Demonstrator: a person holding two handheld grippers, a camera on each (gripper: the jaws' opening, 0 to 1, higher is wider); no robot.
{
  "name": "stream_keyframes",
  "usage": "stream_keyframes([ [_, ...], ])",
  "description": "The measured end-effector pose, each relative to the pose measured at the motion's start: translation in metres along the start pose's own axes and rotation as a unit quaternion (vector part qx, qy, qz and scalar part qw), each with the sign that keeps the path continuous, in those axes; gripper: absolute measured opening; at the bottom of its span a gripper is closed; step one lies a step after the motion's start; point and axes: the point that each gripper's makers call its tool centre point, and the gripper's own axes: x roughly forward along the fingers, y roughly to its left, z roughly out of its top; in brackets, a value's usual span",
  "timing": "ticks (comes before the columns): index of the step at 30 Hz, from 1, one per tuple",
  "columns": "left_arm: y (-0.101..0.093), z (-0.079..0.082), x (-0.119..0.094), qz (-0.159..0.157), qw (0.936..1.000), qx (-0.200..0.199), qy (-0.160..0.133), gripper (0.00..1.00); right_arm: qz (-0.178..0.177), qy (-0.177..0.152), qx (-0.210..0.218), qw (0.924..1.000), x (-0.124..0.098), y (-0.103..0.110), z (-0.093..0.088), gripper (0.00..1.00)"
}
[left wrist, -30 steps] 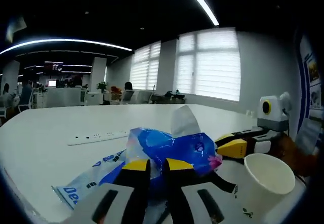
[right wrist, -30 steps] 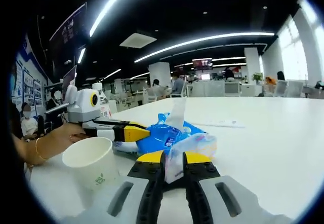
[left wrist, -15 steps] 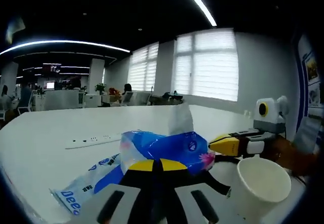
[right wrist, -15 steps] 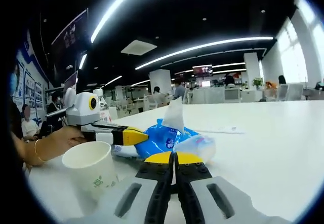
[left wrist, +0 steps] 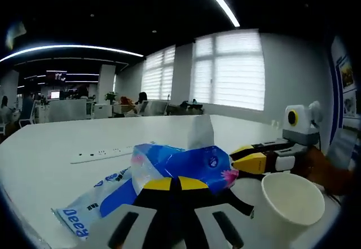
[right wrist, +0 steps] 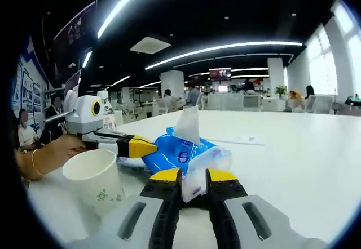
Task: Arrange the tabletop items into an orderly group along one side of the table until the central work area is clear of visible clutter.
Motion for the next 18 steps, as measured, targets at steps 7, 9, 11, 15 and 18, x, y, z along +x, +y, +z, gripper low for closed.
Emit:
stream_keyframes([
  [7,-0.001,-0.001,0.001,-0.002,1.0000,-0.002,0.002,0.00,0.023,0.008,0.009,0.9997,0.011,0.010,-0.008,0.24],
  [9,-0.002,0.000,0.001,-0.004,1.0000,-0.003,0.002,0.00,0.020,0.005,-0.009,0.9997,0.013,0.009,-0.008,0.15],
  [11,-0.006,0.002,0.001,-0.006,0.9999,-0.010,0.002,0.00,0.017,-0.002,-0.003,0.9998,0.010,0.008,-0.005,0.03],
  [15,-0.011,0.006,0.002,-0.011,0.9999,0.003,0.004,0.00,0.017,-0.024,-0.012,0.9995,0.006,0.005,0.006,0.00],
  [18,-0.015,0.013,0.000,-0.014,0.9998,0.014,-0.002,0.00,0.015,-0.030,-0.017,0.9993,0.004,0.003,0.010,0.00],
])
